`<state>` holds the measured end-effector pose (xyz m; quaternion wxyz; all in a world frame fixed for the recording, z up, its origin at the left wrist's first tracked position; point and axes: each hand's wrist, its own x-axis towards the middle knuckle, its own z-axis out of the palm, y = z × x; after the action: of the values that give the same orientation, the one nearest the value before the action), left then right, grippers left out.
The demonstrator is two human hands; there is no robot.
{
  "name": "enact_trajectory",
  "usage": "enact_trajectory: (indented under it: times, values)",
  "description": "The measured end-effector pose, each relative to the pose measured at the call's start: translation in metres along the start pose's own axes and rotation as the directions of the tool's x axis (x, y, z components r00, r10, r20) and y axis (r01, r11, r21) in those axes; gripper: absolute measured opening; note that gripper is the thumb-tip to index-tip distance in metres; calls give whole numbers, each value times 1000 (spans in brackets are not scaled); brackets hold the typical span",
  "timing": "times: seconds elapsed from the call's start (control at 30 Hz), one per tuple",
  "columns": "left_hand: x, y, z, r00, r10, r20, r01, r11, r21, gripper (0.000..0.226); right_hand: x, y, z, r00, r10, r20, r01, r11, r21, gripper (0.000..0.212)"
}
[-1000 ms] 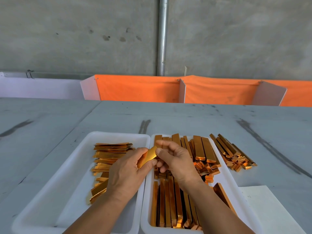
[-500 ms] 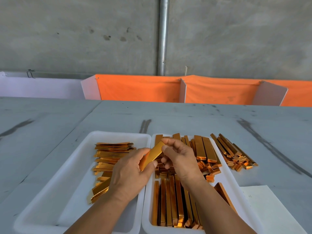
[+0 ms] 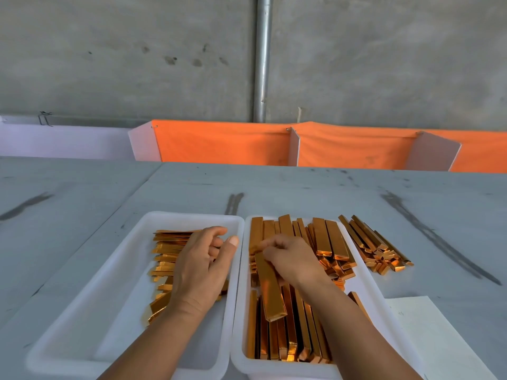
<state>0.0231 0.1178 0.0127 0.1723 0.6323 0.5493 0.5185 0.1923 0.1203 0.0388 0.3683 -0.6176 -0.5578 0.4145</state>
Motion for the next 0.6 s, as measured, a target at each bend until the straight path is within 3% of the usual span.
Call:
enact_trajectory:
  times: [0.13,0.3,0.4,0.6]
  values:
    - [4,-1,-1,998,-46,-36,46,999,-5,30,-3,-5,2,998,32,48,-18,963,-271,15]
    - [19,2,-13,978,-190,-83,188,982,-28,19,-7,-8,5,990,75,118,-21,915,-403,16]
    - [32,5,-26,976,-212,-46,213,977,28,12,-9,-9,5,984,96,149,-18,889,-457,14]
    - [55,-7,-40,942,-318,108,293,935,198,23,-9,-9,6,977,132,170,1,788,-616,13]
